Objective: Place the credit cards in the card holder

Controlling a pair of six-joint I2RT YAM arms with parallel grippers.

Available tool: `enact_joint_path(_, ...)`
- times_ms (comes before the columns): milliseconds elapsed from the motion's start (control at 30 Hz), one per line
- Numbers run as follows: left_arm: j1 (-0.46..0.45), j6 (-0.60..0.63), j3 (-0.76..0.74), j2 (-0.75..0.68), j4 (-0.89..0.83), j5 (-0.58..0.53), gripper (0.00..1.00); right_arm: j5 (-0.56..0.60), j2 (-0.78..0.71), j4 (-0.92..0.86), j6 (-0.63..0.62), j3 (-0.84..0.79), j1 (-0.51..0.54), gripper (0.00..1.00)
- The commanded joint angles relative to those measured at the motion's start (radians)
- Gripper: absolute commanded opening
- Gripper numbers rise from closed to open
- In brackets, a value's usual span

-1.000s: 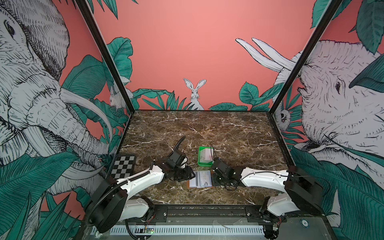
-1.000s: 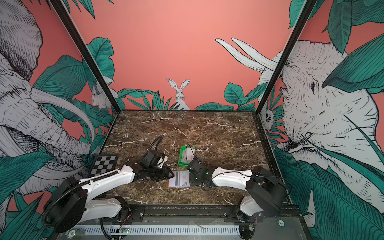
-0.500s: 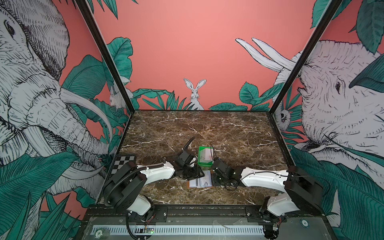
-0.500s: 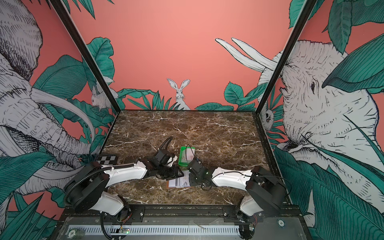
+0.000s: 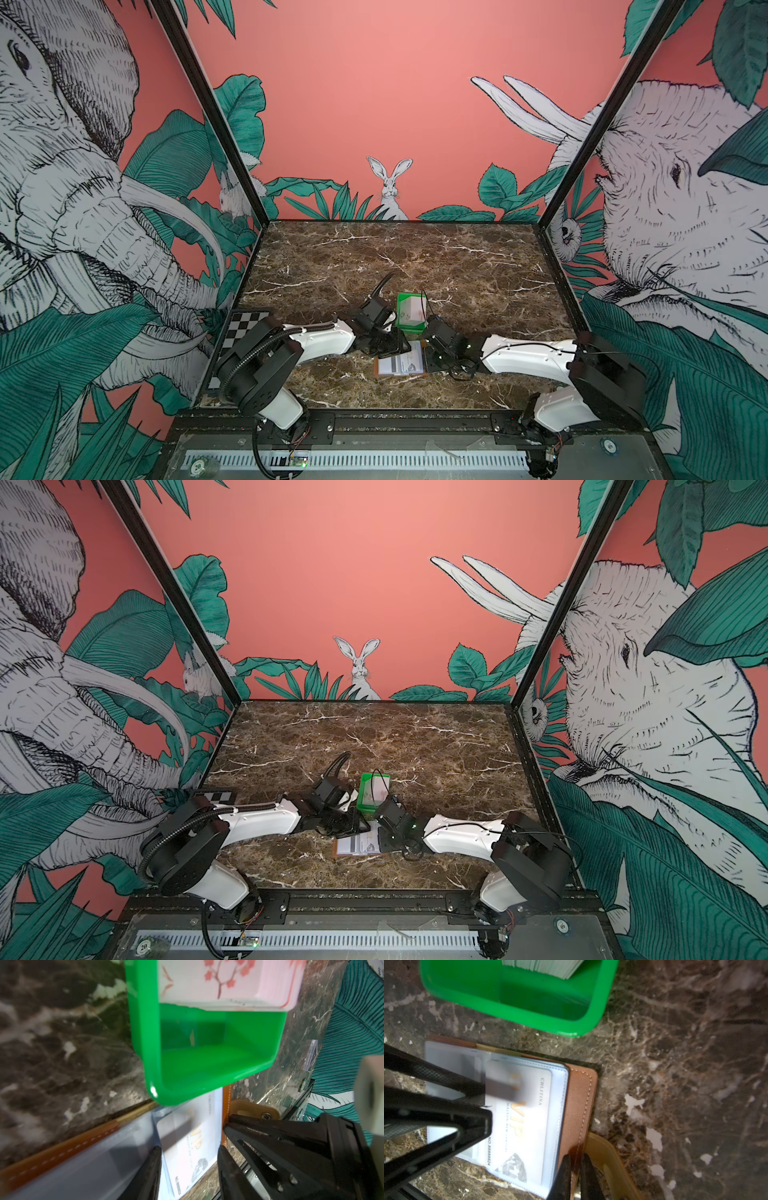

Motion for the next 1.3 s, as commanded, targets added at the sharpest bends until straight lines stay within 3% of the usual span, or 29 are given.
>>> enact_joint_path(0,-0.006,-0.006,0.021,0.003,0.009,-0.002,0.45,0.017,0.003,-0.002,-0.002,0.013,0.003,0.12)
enact_joint_path(467,-0.037,0.033,0.091,0.010,-0.095,-0.024,0.45,0.015,0.016,0.003,0.000,0.011,0.003,0.11)
enact_joint_path(767,-0.037,0.039,0.062,-0.022,-0.154,-0.071,0.46,0.017,0.007,0.003,0.000,0.007,0.004,0.11)
enact_joint_path(1033,0.002,0.064,0.012,-0.163,-0.260,-0.111,0.50,0.012,0.013,0.004,-0.004,0.012,0.003,0.11)
enact_joint_path(1267,0.084,0.092,-0.092,-0.297,-0.306,-0.061,0.56,0.007,0.028,-0.002,-0.013,0.032,0.003,0.11)
